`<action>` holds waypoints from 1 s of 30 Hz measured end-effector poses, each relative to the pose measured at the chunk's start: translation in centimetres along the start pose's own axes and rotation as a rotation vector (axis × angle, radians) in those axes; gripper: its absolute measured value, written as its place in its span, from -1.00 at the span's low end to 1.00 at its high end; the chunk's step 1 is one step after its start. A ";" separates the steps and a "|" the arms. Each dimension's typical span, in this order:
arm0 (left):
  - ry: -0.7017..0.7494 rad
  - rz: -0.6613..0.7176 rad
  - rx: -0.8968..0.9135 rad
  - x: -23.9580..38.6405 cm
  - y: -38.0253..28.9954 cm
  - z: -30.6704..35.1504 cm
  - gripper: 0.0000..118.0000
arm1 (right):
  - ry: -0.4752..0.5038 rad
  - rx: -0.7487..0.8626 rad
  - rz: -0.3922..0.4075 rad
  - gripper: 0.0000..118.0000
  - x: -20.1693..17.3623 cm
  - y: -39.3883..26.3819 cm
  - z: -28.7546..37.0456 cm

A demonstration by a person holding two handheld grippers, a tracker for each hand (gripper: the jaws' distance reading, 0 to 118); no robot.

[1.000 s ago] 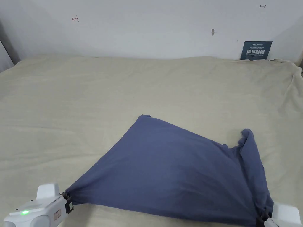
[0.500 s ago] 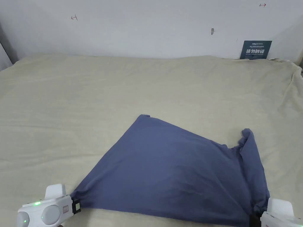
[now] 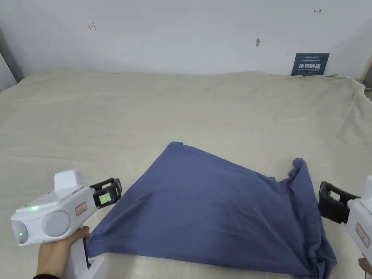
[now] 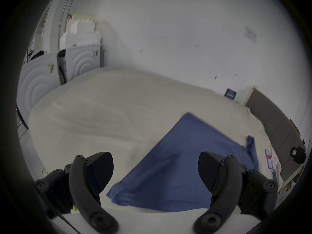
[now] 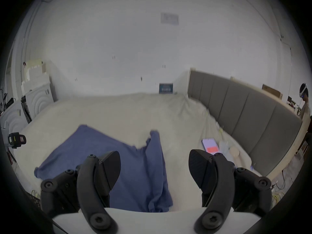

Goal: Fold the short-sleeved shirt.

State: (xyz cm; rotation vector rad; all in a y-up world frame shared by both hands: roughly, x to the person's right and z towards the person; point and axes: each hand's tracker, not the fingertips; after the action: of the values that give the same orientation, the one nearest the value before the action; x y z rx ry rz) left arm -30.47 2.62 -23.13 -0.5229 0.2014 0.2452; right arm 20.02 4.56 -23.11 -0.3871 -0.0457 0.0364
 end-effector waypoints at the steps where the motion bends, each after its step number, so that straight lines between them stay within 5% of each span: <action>1: -0.011 -0.013 0.025 0.5 0.5 0.3 0.79 | -0.006 0.027 -0.001 0.45 0.1 0.4 0.3; 3: -0.017 -0.041 0.092 1.8 1.1 1.0 0.75 | -0.015 0.084 -0.001 0.38 0.1 0.9 0.8; 5: -0.027 -0.090 0.171 3.0 1.4 1.7 0.45 | -0.033 0.137 0.009 0.21 0.2 1.2 1.2; 6: -0.044 -0.115 0.207 3.6 1.5 1.9 0.25 | -0.037 0.148 0.015 0.05 0.2 1.3 1.4; 9: -0.067 -0.155 0.274 4.9 1.4 2.4 -0.77 | -0.044 0.193 0.031 -0.84 0.2 1.4 1.6; 10: -0.071 -0.161 0.293 5.3 1.2 2.4 -0.90 | -0.044 0.198 0.031 -0.92 0.3 1.4 1.7; 30: -0.125 -0.170 0.325 6.5 2.0 1.1 -1.00 | -0.013 0.238 0.030 -1.00 0.5 2.2 1.4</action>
State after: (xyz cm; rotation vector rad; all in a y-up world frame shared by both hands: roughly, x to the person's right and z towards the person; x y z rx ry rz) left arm -24.71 6.06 -24.74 -0.1991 0.0714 0.0762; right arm 20.38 7.13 -22.66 -0.1495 -0.0482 0.0734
